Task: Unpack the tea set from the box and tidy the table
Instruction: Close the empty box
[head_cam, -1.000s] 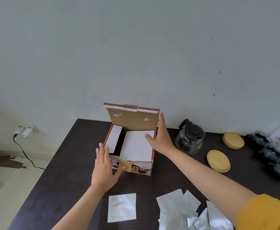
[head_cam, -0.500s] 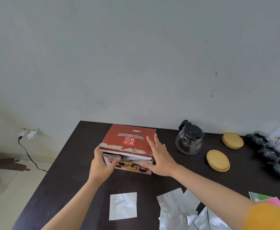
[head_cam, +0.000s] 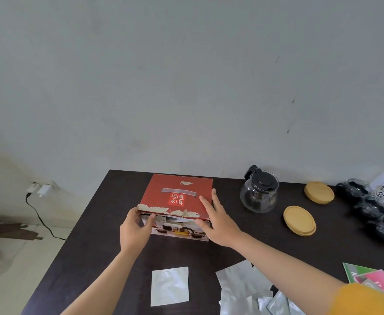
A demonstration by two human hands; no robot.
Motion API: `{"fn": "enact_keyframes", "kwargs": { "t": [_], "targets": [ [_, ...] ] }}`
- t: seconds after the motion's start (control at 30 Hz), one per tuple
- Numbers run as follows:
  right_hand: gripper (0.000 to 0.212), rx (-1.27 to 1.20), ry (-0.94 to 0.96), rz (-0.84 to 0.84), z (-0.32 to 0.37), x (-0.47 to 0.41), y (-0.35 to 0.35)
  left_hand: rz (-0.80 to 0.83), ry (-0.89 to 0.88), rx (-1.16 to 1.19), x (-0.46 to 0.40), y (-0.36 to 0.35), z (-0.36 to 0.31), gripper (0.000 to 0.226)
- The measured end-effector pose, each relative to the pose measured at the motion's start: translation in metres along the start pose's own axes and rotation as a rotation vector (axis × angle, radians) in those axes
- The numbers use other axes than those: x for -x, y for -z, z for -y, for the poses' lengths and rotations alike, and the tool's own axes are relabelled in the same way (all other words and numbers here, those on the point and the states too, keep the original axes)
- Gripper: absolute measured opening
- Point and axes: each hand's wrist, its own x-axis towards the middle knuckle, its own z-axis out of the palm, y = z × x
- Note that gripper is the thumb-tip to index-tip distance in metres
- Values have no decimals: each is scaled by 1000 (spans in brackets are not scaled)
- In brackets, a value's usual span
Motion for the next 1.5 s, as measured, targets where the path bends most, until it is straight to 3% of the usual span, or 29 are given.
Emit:
{"fn": "enact_keyframes", "kwargs": {
  "t": [0.3, 0.4, 0.5, 0.67, 0.77, 0.87, 0.97, 1.17, 1.5],
  "targets": [
    [75, 16, -12, -21, -1, -1, -5, -104, 76, 49, 1, 0, -10, 36],
    [84, 20, -49, -11, -5, -3, -9, -107, 106, 95, 1, -1, -9, 41],
    [77, 28, -69, 18, -6, -3, -14, -79, 102, 92, 2, -4, -9, 51],
    [82, 245, -61, -86, 5, 1, -14, 8, -151, -163, -1, -10, -5, 43],
    [63, 193, 93, -233, 7, 2, -16, 172, -331, -305, 0, -14, 3, 43],
    [37, 139, 353, -412, 7, 3, -25, 232, -348, -323, 0, -13, 9, 49],
    [26, 141, 453, -420, 16, 3, -34, 273, -368, -353, -3, -10, 10, 55],
    [11, 129, 434, -460, 28, -4, -43, 299, -404, -391, -4, -8, 14, 62],
    [16, 93, 348, -491, 32, -6, -47, 231, -394, -364, -2, -13, 11, 53]
  ]
}}
